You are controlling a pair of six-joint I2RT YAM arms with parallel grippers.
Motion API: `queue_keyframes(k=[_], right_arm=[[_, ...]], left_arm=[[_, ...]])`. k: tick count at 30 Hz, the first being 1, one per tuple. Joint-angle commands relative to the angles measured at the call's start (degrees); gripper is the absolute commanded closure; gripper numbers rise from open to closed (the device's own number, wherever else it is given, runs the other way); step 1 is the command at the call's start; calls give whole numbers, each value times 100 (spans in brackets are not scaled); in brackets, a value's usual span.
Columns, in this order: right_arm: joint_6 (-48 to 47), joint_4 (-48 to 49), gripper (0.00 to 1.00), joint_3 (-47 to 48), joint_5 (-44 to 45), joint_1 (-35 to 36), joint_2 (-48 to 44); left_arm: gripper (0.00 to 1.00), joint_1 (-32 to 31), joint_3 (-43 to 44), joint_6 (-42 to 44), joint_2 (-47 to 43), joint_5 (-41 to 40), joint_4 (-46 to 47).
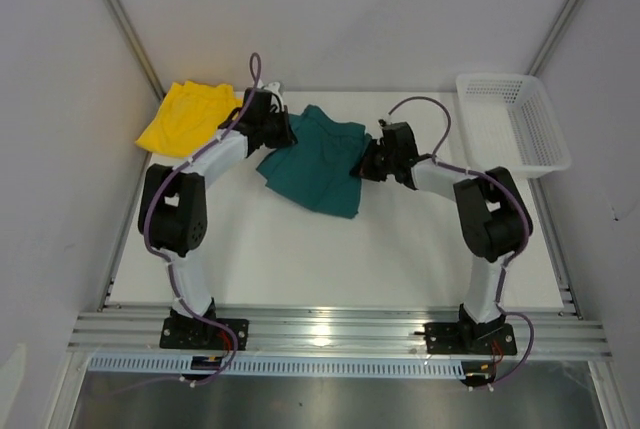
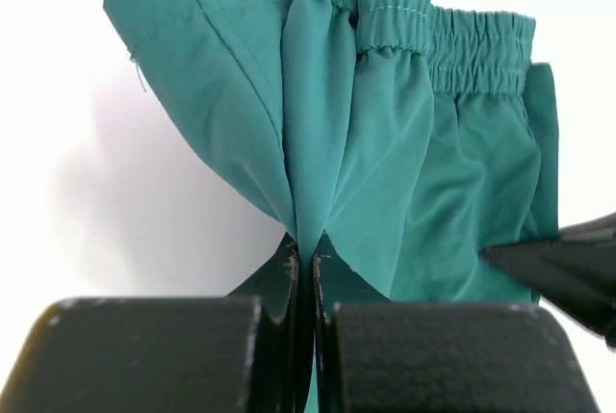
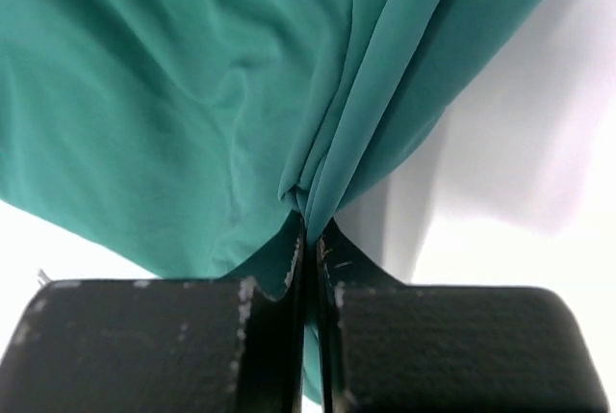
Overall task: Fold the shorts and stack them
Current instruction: Neatly place the folded shorts to the corner
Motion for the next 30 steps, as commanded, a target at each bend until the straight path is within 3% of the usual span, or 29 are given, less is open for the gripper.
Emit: queue_keyframes(k=[1,8,17,22,30], right_arm=[[388,900,100,1110,-367,84,702],[1091,1658,100,3404,-605,374,2557],[2111,3196,100,5428,-474,690,4245],[2804,3591,100,7289,123,875,5509],[3096,4259,100,7566,1731,1358,5925]], left_arm=[[100,419,1117,317,559,-29,-447],[100,964,2338,273,1245,103,-403],[100,1632,4130,273,1712,262,-755],[100,2002,4414,168,1792,323,-615],[100,2661,4519,-175,1897,613,-535]])
